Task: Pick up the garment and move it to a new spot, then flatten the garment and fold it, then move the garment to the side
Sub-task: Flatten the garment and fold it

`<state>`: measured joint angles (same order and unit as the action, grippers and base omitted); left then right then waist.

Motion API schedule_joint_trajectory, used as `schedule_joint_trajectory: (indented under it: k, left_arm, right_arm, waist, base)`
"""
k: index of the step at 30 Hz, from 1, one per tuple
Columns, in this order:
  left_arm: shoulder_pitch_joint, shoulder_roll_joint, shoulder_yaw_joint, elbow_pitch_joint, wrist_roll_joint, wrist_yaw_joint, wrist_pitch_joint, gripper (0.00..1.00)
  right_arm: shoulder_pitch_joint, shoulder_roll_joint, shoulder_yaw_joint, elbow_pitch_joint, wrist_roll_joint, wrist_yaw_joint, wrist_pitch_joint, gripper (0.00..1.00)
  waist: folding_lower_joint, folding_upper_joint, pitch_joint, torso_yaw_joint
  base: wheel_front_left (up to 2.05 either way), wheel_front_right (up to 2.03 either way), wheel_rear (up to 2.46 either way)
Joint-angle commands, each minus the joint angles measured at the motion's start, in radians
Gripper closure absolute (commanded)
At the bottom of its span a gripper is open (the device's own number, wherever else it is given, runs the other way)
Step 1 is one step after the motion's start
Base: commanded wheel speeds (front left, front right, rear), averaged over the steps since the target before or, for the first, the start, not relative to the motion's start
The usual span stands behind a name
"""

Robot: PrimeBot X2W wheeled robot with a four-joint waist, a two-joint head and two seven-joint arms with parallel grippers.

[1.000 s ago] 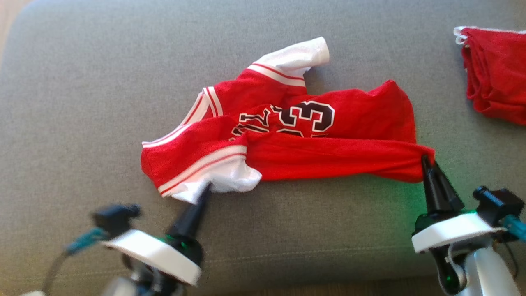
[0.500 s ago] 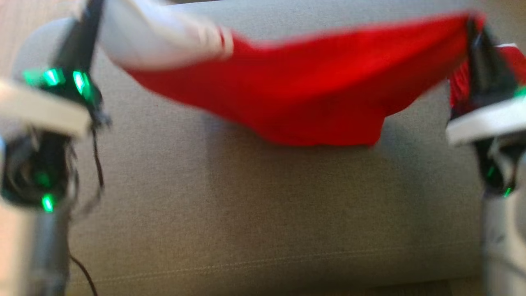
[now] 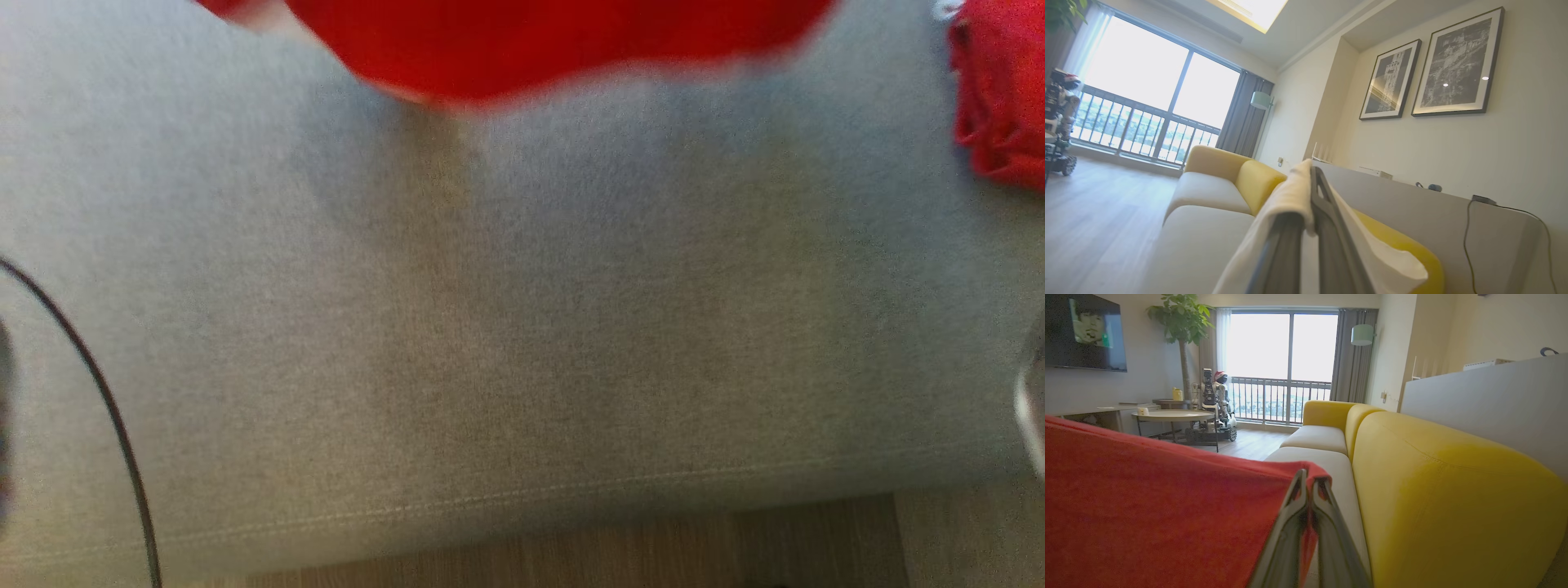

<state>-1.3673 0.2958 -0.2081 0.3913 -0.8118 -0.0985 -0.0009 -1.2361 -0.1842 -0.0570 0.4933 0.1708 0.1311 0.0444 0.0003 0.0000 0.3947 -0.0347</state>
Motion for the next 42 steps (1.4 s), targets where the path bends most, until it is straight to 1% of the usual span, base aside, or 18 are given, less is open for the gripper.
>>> schedule_joint_trajectory:
  k: [1,4,6,8,11,14,17,21,22,25,28,33,36,39,42]
  left_arm:
    - [-0.086,0.048,0.004,0.008,0.044,-0.010,-0.043,1.00]
    - [-0.222,0.054,-0.027,0.105,0.111,-0.024,-0.180,1.00]
    - [-0.289,0.056,-0.052,0.133,0.129,-0.030,-0.228,1.00]
    - [-0.325,0.061,-0.087,0.110,0.121,-0.031,-0.252,1.00]
    - [-0.278,0.089,-0.123,0.008,0.071,-0.032,-0.260,1.00]
    - [-0.139,0.122,-0.152,-0.114,0.009,-0.032,-0.260,1.00]
    - [0.058,0.151,-0.177,-0.220,-0.045,-0.032,-0.261,1.00]
    - [0.367,0.176,-0.193,-0.324,-0.118,-0.032,-0.261,1.00]
    - [0.367,0.176,-0.193,-0.324,-0.118,-0.032,-0.261,1.00]
    - [0.607,0.189,-0.192,-0.376,-0.160,-0.032,-0.261,1.00]
    - [0.835,0.188,-0.181,-0.396,-0.203,-0.032,-0.261,1.00]
    - [1.145,0.188,-0.207,-0.399,-0.246,-0.032,-0.261,1.00]
    - [1.294,0.168,-0.199,-0.408,-0.271,-0.032,-0.261,1.00]
    - [1.408,0.160,-0.185,-0.421,-0.278,-0.032,-0.261,1.00]
    - [1.486,0.151,-0.173,-0.436,-0.272,-0.032,-0.261,1.00]
  right_arm:
    - [-0.075,0.018,0.007,0.005,-0.014,0.000,-0.036,1.00]
    - [-0.203,0.036,-0.010,0.107,-0.053,0.000,-0.155,1.00]
    - [-0.269,0.037,-0.020,0.154,-0.084,0.000,-0.222,1.00]
    - [-0.315,0.029,-0.023,0.183,-0.111,0.000,-0.259,1.00]
    - [-0.316,0.016,-0.014,0.213,-0.129,0.000,-0.290,1.00]
    - [-0.266,-0.014,0.005,0.242,-0.130,0.000,-0.300,1.00]
    - [-0.163,-0.036,0.027,0.267,-0.123,0.000,-0.304,1.00]
    - [0.016,-0.047,0.042,0.275,-0.092,0.000,-0.305,1.00]
    - [0.016,-0.047,0.042,0.275,-0.092,0.000,-0.305,1.00]
    - [0.174,-0.053,0.058,0.259,-0.063,0.000,-0.305,1.00]
    - [0.350,-0.065,0.072,0.221,-0.042,0.000,-0.295,1.00]
    - [0.663,-0.053,0.046,0.096,-0.001,0.000,-0.246,1.00]
    - [0.837,-0.030,0.014,-0.008,0.002,0.000,-0.203,1.00]
    - [0.984,0.002,-0.030,-0.123,0.003,0.000,-0.161,1.00]
    - [1.106,0.031,-0.070,-0.235,-0.006,0.000,-0.118,1.00]
  waist:
    - [-0.0003,0.0000,0.084,-0.001]
    - [-0.0003,0.0000,0.129,-0.006]
    - [-0.0003,0.0000,0.163,0.003]
    - [-0.0003,0.0000,0.199,0.023]
    - [-0.0003,0.0000,0.227,0.053]
    - [-0.0003,0.0000,0.233,0.079]
    - [-0.0003,0.0000,0.209,0.096]
    - [-0.0003,0.0000,0.142,0.103]
    - [-0.0003,0.0000,0.142,0.103]
    - [-0.0003,0.0000,0.078,0.102]
    - [-0.0003,0.0000,0.006,0.100]
    - [-0.0003,0.0000,-0.117,0.090]
    - [-0.0003,0.0000,-0.178,0.084]
    - [-0.0003,0.0000,-0.221,0.083]
    - [-0.0003,0.0000,-0.248,0.091]
  base:
    - [0.00,0.00,0.00]
    - [0.00,0.00,0.00]
    - [0.00,0.00,0.00]
    - [0.00,0.00,0.00]
    - [0.00,0.00,0.00]
    - [0.00,0.00,0.00]
    - [0.00,0.00,0.00]
    - [0.00,0.00,0.00]
    - [0.00,0.00,0.00]
    - [0.00,0.00,0.00]
    - [0.00,0.00,0.00]
    - [0.00,0.00,0.00]
    - [0.00,0.00,0.00]
    - [0.00,0.00,0.00]
    - [0.00,0.00,0.00]
